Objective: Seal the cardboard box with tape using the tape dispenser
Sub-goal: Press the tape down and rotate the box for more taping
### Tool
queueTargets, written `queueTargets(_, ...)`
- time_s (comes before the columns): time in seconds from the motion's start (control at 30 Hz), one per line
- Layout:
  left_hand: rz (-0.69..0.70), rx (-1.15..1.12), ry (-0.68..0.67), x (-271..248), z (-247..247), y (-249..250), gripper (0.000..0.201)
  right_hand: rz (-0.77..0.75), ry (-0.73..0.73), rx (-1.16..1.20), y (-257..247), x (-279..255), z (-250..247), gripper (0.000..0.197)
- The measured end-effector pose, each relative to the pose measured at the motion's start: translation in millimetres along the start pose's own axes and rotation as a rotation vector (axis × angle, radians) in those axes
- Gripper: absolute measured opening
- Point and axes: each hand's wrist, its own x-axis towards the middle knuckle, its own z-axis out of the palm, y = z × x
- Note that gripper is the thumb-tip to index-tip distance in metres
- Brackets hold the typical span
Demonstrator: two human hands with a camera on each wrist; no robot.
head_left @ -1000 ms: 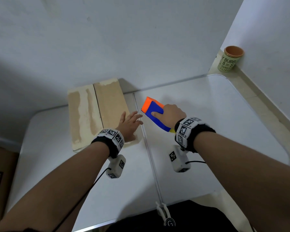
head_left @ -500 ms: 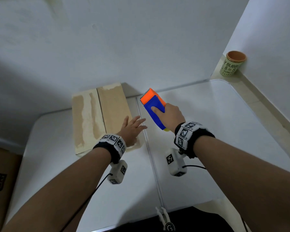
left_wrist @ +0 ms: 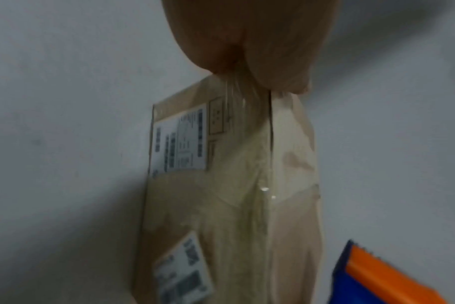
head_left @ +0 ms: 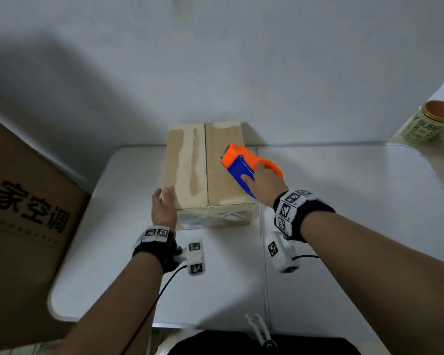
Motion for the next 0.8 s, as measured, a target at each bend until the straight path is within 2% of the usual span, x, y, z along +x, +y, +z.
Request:
queueTargets(0.07,-0.057,-0.130,0.060,-4.1,5.1,3.4,0.049,-0.026,-0.004,-0.071,-4.2,0.5,5.9,0.053)
queueTargets(0.17,-0.085,-0.286,0.074,-9.8,8.0,8.4,0.046,-0.057,-0.020,-0.173,-8.7,-0.3,7.0,0.063)
queueTargets(0.33,-0.081,-0.347,0.051,-6.9,8.9,5.4,0.041,-0.118,-0.045,-0.271,-14.7,-2.6,6.0,0.059)
queueTargets(0.47,-0.004,-0.232,-0.121,8.6,-9.0,-2.6,0.049,-0.176,-0.202,-0.357,-16.7,-6.7,-8.3,0.060)
queueTargets(0.53,0.030,-0.133,-0.201,23.4,-21.5,-5.4,0.051,-0.235,-0.277,-0.395,-21.0,-9.1,-19.6,0.046)
queueTargets(0.6,0.086,0.036,-0.286,40.0,-34.0,-0.1,0.048,-0.275,-0.270,-0.401,-26.9,-9.3,-30.0,0.031)
queueTargets(0.67,0.120,0.263,-0.348,55.1,-42.2,11.3,0.046,-0.292,-0.199,-0.382,-31.7,-6.3,-34.2,0.034)
queueTargets(0.73,0.171,0.510,-0.316,65.4,-42.3,23.6,0.047,-0.335,-0.137,-0.393,-31.3,1.1,-28.7,0.040)
queueTargets(0.8,0.279,0.649,-0.180,60.1,-35.0,39.9,0.045,-0.378,-0.093,-0.448,-30.1,9.7,-21.0,0.037)
